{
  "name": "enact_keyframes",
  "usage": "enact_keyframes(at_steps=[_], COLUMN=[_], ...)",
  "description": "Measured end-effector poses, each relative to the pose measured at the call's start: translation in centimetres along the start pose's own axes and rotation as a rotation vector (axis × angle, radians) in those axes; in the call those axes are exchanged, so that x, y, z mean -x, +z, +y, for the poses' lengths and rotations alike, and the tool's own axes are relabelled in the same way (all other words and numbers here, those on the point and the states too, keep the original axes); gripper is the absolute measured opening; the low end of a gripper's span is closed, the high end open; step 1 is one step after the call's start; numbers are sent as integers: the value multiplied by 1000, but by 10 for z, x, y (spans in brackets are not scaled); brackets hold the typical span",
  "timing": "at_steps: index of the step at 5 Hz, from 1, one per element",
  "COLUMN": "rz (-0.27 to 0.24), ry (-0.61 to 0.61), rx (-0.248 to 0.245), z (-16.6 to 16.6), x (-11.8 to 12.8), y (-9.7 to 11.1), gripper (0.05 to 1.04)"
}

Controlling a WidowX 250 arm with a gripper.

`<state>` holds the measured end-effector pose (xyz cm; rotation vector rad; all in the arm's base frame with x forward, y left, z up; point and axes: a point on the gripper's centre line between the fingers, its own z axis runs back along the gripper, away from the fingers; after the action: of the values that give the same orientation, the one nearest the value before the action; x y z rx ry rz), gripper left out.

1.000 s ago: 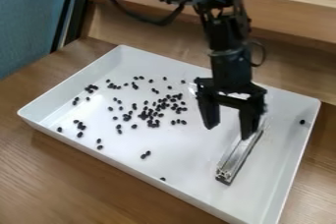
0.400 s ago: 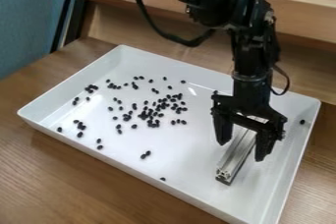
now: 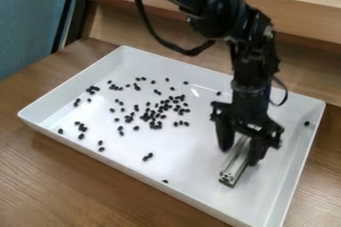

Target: Sweep into pile

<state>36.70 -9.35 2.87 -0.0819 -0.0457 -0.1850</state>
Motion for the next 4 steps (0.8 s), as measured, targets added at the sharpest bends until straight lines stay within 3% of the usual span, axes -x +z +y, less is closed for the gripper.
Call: enact_keyframes(at_steps=[1, 3, 4], rz=[-29, -34, -27], ry=[0, 0, -10], rx=[4, 2, -26], z=[0, 1, 11], x=[3, 7, 13], y=[1, -1, 1], gripper=[424, 402, 402])
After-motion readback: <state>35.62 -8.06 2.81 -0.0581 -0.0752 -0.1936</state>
